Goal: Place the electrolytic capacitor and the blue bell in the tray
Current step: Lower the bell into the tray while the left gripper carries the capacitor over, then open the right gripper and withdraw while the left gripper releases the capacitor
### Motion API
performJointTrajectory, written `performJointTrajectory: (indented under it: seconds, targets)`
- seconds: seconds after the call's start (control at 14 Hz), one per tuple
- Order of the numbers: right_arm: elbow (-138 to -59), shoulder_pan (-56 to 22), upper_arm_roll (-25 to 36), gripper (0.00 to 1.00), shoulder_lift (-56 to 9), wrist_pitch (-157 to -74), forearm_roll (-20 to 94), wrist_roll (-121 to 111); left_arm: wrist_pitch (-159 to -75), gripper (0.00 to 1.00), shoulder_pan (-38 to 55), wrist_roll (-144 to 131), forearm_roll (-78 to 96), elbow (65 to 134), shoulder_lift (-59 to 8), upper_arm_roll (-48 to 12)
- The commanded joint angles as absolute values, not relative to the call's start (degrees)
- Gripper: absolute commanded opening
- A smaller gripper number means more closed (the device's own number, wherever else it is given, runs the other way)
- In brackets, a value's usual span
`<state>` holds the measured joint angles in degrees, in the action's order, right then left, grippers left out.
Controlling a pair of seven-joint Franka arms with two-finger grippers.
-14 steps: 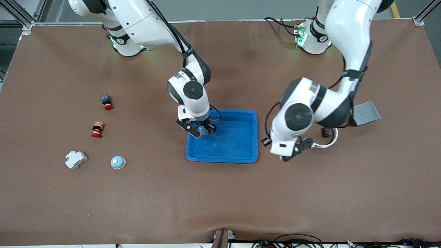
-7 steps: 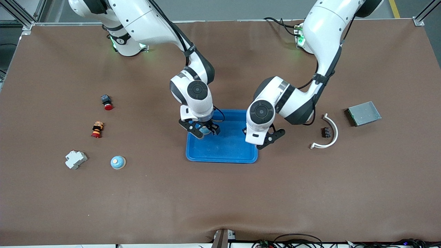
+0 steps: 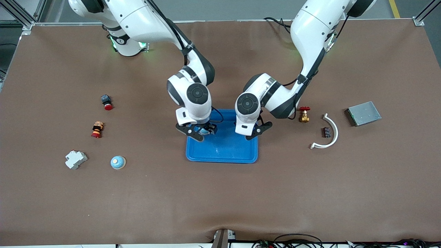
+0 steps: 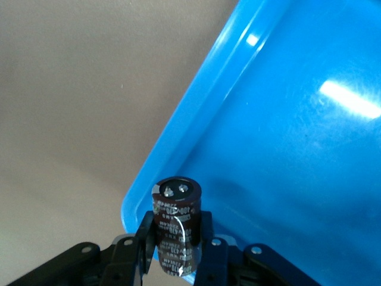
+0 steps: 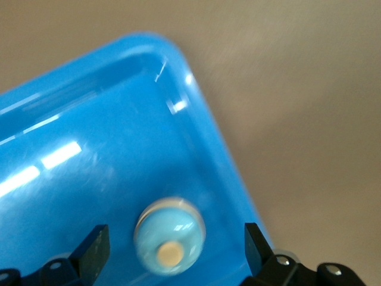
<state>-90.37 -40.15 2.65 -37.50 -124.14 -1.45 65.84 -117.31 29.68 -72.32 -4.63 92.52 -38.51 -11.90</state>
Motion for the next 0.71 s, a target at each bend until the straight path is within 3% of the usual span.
performJointTrajectory:
  seconds: [0.0,0.64]
  targets:
    - [-92.2,-35.3,1.9,1.0,-33.9,-122.3,-2.4,57.4,-117.9,0.0,30.1,-72.9,-4.0,93.3,-37.6,-11.5]
    - [-101.1,-23.8,2.0,1.0,-26.9,-125.7,-2.5,33.9,-119.4,0.01,30.8,-73.6,-4.1,93.2,-39.8,-11.4]
